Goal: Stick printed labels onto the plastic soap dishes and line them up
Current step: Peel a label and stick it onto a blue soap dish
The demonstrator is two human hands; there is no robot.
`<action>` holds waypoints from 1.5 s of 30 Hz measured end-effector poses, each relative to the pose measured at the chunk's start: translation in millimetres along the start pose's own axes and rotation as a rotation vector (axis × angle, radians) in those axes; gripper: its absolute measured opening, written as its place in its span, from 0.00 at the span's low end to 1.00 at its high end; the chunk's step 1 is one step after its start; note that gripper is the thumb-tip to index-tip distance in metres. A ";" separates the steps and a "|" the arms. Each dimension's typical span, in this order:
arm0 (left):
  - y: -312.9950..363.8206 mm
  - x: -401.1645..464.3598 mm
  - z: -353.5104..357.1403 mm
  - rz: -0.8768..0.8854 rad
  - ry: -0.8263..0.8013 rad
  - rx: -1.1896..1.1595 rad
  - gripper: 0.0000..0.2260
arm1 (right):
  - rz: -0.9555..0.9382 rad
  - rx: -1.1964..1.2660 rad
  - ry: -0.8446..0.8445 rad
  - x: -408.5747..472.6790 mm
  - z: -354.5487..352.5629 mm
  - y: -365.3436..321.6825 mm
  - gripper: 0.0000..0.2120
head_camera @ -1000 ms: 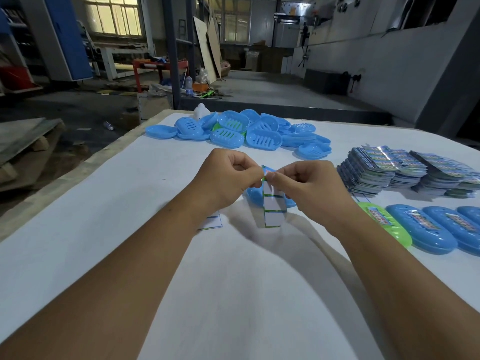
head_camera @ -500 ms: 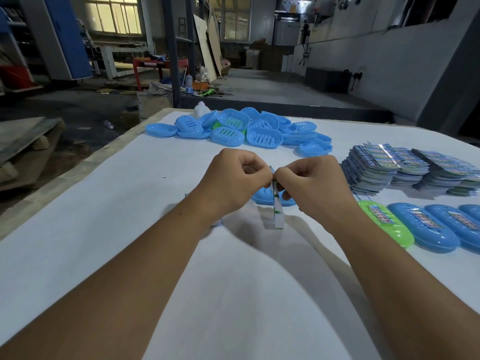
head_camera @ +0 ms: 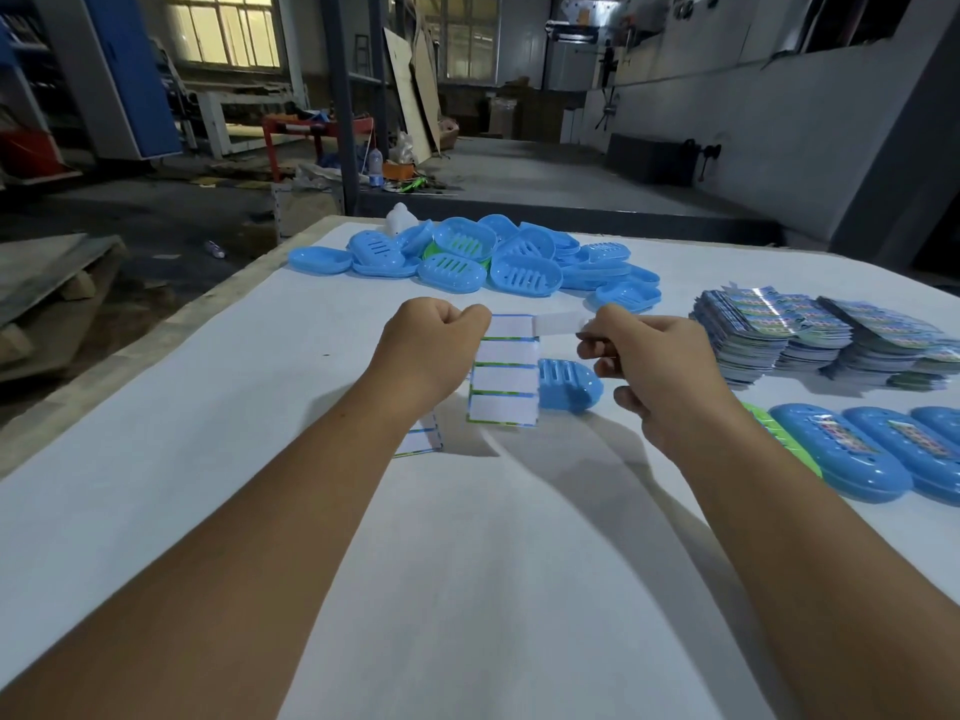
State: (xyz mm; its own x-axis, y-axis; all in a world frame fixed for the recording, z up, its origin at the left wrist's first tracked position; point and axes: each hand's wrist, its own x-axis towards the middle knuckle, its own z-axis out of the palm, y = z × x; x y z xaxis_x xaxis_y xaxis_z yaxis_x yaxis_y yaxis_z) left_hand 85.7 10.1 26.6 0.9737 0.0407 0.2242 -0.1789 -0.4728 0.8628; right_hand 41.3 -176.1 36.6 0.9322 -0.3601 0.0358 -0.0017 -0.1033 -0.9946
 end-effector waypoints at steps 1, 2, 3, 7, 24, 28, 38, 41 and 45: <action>-2.6 2.5 -1.3 -0.010 0.005 0.070 0.13 | 0.010 0.017 0.016 0.8 -0.6 0.5 0.11; -5.3 5.2 -3.1 -0.025 0.015 0.156 0.12 | 0.011 0.026 0.029 1.4 -1.0 1.1 0.10; -7.8 7.7 -5.5 -0.043 0.033 0.252 0.12 | 0.006 0.023 0.038 2.1 -1.4 1.5 0.10; -18.8 16.3 -17.0 -0.093 0.050 0.687 0.15 | -0.041 -0.068 0.050 3.9 -1.2 4.8 0.09; 8.8 -15.9 20.8 0.037 -0.258 -0.258 0.07 | -0.474 -0.552 0.165 2.9 9.8 16.8 0.14; 11.1 -19.2 23.7 0.012 -0.274 -0.267 0.07 | -0.504 -0.553 0.152 1.5 9.9 16.2 0.12; 11.2 -18.7 24.8 0.020 -0.228 -0.272 0.07 | -0.527 -0.617 0.198 1.0 10.9 15.9 0.13; 10.5 -18.1 25.5 0.024 -0.225 -0.274 0.07 | -0.545 -0.593 0.172 0.8 11.8 16.3 0.12; 8.7 -15.3 24.7 0.003 -0.188 -0.289 0.07 | -0.595 -0.571 0.079 0.2 11.5 17.2 0.14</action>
State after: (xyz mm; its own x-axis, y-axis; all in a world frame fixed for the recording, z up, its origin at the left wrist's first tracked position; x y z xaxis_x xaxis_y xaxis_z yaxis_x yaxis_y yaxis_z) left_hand 72.7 -16.4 19.5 0.9773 -0.1355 0.1626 -0.1880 -0.2023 0.9611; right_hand 45.6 -167.3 18.4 0.8070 -0.1585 0.5688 0.2809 -0.7443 -0.6059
